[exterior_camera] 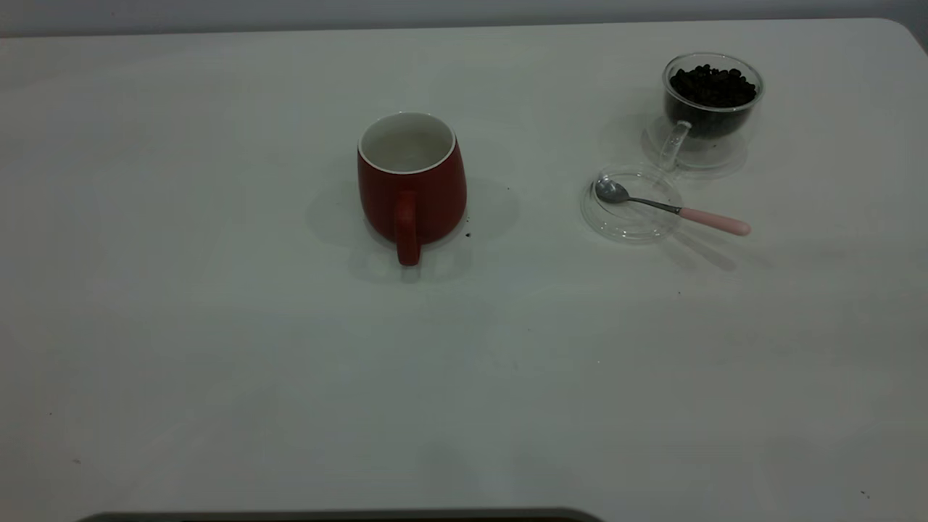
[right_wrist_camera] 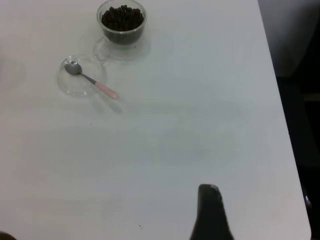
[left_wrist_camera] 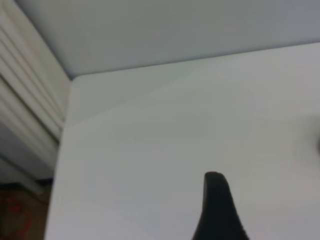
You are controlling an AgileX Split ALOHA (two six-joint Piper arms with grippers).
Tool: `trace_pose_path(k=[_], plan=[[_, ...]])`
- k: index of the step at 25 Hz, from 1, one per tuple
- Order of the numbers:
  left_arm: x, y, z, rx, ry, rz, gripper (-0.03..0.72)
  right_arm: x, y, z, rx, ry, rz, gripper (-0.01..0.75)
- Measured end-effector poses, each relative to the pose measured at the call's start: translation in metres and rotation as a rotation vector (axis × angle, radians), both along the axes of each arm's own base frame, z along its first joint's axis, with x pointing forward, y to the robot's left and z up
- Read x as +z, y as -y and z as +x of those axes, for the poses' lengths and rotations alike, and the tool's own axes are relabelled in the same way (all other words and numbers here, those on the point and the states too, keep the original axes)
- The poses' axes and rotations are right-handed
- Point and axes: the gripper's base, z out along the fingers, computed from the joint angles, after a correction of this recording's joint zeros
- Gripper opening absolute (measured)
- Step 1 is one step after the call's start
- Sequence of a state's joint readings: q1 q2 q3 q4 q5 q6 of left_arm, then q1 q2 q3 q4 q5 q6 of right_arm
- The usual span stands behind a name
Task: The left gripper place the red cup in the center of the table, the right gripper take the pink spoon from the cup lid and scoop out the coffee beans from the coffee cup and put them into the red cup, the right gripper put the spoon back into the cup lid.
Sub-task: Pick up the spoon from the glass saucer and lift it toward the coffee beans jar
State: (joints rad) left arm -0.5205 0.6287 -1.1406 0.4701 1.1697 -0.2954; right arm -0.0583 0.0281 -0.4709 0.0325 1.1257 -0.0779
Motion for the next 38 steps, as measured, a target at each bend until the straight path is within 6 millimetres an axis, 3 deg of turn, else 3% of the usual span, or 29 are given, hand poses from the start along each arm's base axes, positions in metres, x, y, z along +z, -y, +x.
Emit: trace_pose_path(k=[5, 11, 15, 20, 38], plan=[[-0.053, -0.005, -0.039, -0.144, -0.062, -0.078, 0.569, 0.000, 0.000, 0.000, 0.000, 0.000, 0.000, 0.575], [-0.130, 0.000, -0.066, -0.342, -0.162, -0.109, 0.569, 0.000, 0.000, 0.000, 0.000, 0.000, 0.000, 0.575], [-0.156, -0.001, -0.076, -0.401, -0.129, -0.131, 0.569, 0.000, 0.000, 0.000, 0.000, 0.000, 0.000, 0.575], [-0.171, -0.002, -0.079, -0.409, -0.120, -0.138, 0.569, 0.000, 0.000, 0.000, 0.000, 0.000, 0.000, 0.575], [-0.172, -0.001, -0.079, -0.387, -0.122, -0.138, 0.569, 0.000, 0.000, 0.000, 0.000, 0.000, 0.000, 0.575]])
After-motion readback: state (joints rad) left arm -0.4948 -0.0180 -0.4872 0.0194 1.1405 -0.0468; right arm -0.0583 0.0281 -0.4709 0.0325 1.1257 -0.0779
